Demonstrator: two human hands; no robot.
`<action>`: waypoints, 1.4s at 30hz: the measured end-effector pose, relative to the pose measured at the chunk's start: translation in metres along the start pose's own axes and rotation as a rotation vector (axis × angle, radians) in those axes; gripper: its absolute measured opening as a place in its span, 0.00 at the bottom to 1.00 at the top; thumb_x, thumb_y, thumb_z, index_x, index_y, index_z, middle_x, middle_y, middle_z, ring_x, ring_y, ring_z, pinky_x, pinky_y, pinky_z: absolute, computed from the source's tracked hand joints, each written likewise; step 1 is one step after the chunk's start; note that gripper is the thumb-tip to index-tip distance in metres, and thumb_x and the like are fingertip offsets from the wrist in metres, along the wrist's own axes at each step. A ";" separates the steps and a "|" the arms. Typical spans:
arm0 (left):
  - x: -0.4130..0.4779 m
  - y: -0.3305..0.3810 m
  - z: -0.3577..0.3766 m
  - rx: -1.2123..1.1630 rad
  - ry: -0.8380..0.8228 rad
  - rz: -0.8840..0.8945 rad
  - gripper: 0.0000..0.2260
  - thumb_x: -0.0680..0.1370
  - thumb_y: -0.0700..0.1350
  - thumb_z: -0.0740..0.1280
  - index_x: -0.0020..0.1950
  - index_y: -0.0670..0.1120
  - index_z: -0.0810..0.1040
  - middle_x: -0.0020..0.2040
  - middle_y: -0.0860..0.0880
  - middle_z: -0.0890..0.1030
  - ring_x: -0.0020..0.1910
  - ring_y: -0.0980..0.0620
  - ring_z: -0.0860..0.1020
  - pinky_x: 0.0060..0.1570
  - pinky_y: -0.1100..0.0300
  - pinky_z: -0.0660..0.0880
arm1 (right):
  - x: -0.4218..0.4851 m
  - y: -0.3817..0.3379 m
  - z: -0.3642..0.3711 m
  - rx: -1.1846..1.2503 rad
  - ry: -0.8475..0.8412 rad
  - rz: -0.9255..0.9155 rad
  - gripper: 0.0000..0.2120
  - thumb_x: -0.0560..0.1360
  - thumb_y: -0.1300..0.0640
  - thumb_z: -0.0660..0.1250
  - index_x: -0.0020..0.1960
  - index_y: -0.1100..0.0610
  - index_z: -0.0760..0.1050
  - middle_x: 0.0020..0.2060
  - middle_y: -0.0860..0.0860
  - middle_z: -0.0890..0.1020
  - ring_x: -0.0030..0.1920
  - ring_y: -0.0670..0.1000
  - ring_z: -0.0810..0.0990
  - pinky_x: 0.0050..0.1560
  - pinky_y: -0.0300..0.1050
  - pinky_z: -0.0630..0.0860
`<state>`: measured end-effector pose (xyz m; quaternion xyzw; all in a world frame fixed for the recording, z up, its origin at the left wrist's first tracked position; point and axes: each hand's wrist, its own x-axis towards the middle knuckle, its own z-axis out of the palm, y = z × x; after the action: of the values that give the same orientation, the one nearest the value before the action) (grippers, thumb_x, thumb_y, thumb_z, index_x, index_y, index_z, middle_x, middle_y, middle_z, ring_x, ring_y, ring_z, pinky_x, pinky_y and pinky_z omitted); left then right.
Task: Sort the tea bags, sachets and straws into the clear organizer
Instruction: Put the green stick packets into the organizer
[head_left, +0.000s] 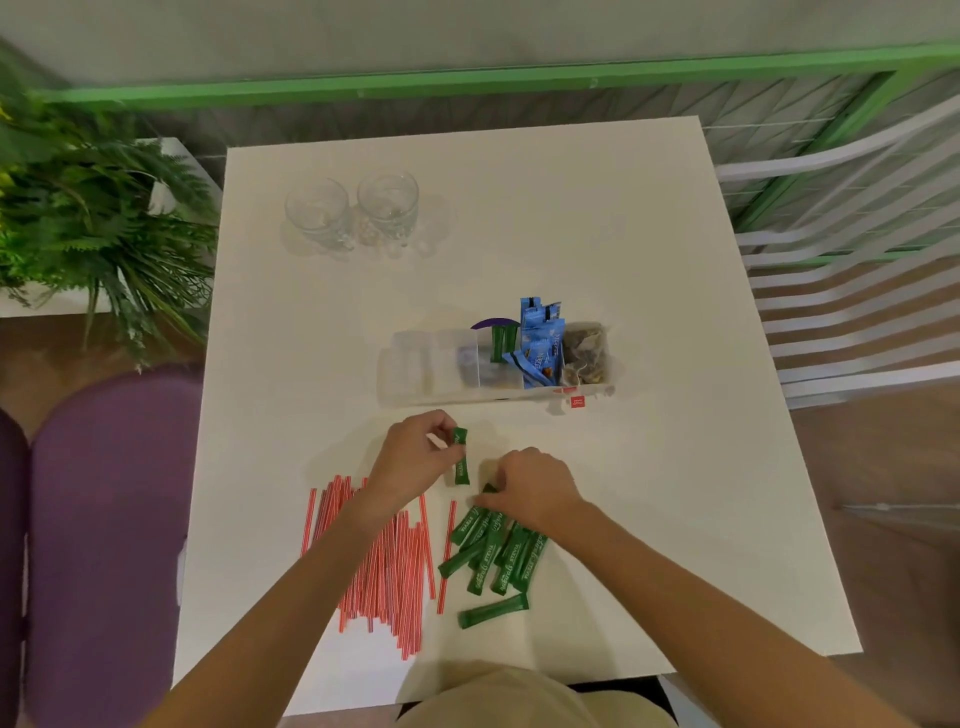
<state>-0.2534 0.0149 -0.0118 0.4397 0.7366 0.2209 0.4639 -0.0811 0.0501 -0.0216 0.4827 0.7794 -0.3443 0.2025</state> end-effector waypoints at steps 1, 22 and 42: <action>0.001 0.005 -0.003 -0.024 0.004 0.006 0.04 0.72 0.39 0.72 0.43 0.46 0.79 0.42 0.50 0.82 0.32 0.51 0.82 0.34 0.65 0.74 | 0.002 -0.004 0.002 -0.033 0.006 -0.002 0.18 0.72 0.38 0.69 0.46 0.53 0.78 0.45 0.52 0.82 0.45 0.54 0.81 0.42 0.44 0.75; 0.086 0.086 -0.044 -0.010 0.146 0.268 0.02 0.73 0.43 0.73 0.44 0.50 0.85 0.36 0.54 0.84 0.33 0.55 0.82 0.35 0.67 0.74 | -0.007 0.011 -0.107 0.283 0.130 -0.319 0.01 0.74 0.62 0.71 0.44 0.57 0.81 0.41 0.50 0.84 0.41 0.46 0.81 0.45 0.34 0.76; 0.109 0.081 -0.043 0.307 0.151 0.272 0.05 0.72 0.48 0.74 0.46 0.53 0.82 0.43 0.57 0.83 0.37 0.55 0.79 0.42 0.57 0.76 | 0.068 -0.010 -0.181 -0.035 0.262 -0.264 0.06 0.73 0.63 0.67 0.45 0.58 0.83 0.42 0.55 0.83 0.41 0.53 0.81 0.46 0.48 0.80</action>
<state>-0.2749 0.1531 0.0148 0.5826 0.7282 0.1991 0.3011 -0.1176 0.2215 0.0610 0.4134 0.8615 -0.2886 0.0608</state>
